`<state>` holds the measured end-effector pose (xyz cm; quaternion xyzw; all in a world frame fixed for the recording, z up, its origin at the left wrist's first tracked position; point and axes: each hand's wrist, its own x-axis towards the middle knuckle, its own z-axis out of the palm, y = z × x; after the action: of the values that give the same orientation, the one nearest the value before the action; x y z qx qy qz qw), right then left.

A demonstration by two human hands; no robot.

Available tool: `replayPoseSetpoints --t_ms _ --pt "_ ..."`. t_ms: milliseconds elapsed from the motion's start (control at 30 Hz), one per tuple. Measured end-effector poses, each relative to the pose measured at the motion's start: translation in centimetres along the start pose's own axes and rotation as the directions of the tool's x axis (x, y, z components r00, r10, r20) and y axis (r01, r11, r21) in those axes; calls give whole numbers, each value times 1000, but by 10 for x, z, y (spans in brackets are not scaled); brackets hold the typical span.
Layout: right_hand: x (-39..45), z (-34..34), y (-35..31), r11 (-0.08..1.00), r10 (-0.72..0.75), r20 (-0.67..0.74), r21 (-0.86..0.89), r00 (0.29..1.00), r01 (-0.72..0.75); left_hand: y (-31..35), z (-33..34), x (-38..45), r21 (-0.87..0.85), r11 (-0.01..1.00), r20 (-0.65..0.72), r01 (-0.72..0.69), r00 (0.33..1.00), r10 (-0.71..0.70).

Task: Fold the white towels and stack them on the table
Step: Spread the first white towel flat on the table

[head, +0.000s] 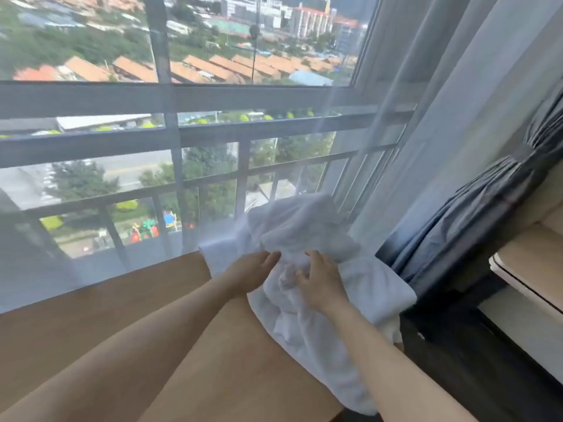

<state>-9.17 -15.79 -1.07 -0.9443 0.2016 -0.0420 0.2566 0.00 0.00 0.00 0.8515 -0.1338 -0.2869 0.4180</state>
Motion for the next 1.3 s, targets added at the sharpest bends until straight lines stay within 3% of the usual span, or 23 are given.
replayPoseSetpoints --t_ms 100,267,500,667,867,1000,1067,1167,1300 --pt "24 -6 21 999 29 -31 32 999 -28 17 20 29 -404 893 130 197 979 -157" --pt "65 -15 55 998 31 16 61 999 -32 34 46 65 -735 642 -88 220 907 -412" --pt "124 -23 119 988 75 52 131 996 -82 29 64 104 -890 422 -113 174 812 -572" --pt "168 -22 139 961 76 118 255 990 -104 36 64 119 -891 406 -136 202 734 -665" --pt "178 -7 117 907 68 75 412 995 -93 59 68 113 -897 411 -86 163 848 -524" --pt "171 1 108 874 30 4 485 1000 -28 74 64 104 -882 472 -188 -8 924 -334" --pt "164 1 100 847 11 -40 531 999 12 83 62 96 -890 446 -210 -96 954 -212" --pt "152 -8 83 744 -108 -173 639 979 195 97 52 82 -906 379 -236 -190 968 -80" --pt "130 -23 56 624 -322 -300 646 898 440 106 28 53 -926 279 -255 -256 966 43"
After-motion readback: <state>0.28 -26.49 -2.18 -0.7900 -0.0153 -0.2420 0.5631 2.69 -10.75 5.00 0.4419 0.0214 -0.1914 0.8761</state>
